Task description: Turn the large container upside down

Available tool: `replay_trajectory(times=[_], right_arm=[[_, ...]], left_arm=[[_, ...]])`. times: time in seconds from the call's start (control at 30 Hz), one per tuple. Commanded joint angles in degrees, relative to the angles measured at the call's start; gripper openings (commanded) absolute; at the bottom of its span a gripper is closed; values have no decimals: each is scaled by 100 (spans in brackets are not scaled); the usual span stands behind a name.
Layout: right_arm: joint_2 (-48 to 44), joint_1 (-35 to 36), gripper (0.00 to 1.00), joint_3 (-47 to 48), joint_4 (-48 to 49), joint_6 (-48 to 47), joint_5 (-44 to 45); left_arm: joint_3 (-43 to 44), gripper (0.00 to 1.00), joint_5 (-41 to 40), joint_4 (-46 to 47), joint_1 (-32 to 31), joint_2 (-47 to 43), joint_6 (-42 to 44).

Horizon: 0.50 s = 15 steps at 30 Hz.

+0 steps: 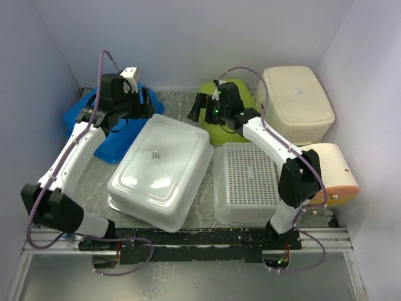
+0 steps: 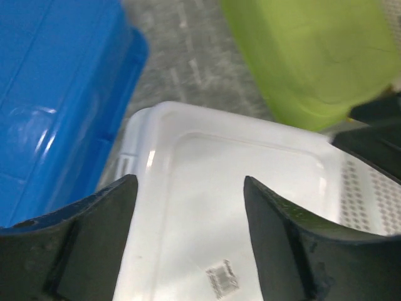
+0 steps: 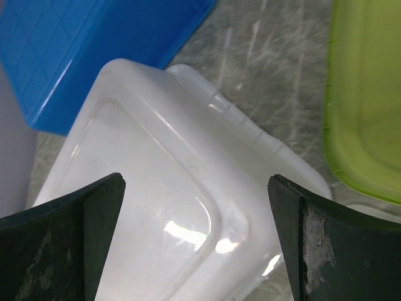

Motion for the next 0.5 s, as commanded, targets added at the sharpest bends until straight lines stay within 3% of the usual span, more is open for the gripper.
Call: replay_trajectory(times=[0.0,0.27,0.47], right_arm=[[-483,-6,100,331,-592,-541,1332],[-1489,-6,100,6,-1105,-469,4856],[-1962,-6,100,-383,-1453,-351,6394]], left_arm=[[-240,85,642,273,-234,-617,213],[-1856,96,497,863,-261,-2167,300],[-2747,98,63,1228,-258,-2867,-15]])
